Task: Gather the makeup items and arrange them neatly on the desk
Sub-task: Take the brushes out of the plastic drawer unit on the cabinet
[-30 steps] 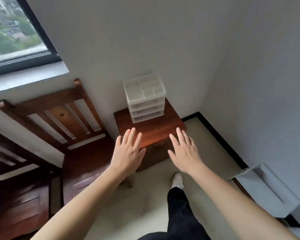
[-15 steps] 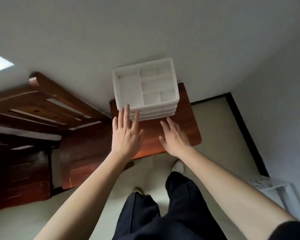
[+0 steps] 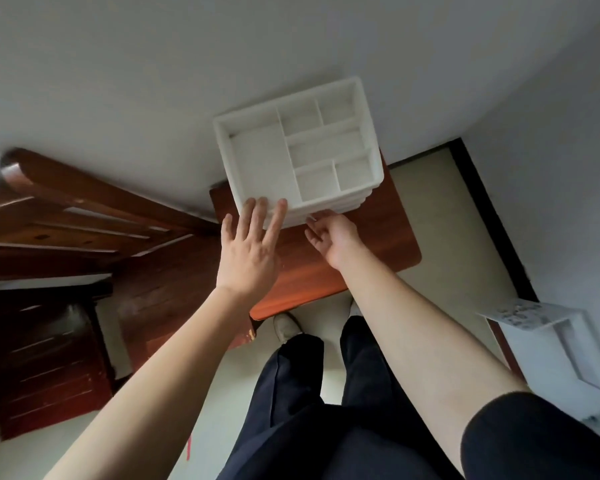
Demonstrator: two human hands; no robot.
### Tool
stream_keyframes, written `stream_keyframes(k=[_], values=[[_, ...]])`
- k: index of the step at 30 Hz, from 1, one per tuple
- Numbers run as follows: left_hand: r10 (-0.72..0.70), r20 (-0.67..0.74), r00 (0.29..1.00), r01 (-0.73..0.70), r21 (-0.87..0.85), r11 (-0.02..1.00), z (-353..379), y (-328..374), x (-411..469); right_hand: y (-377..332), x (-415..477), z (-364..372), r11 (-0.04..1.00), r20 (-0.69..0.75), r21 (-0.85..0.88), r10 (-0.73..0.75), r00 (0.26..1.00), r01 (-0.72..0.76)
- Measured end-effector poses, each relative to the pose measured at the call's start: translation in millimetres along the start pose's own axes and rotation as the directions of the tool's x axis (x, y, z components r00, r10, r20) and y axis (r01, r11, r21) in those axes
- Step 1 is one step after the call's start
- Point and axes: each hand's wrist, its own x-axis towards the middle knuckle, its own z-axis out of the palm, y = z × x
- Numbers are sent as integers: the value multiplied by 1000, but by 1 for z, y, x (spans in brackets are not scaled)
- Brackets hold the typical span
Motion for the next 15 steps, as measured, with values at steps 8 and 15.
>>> stream_keyframes(k=[8, 15], values=[[31, -9, 999, -31, 26, 999, 5, -4, 3, 14, 5, 1, 994, -26, 106, -8, 1000, 10], [-20, 60, 998, 20, -2, 1000, 5, 2, 3, 50, -18, -48, 996, -78, 93, 12, 997, -5]])
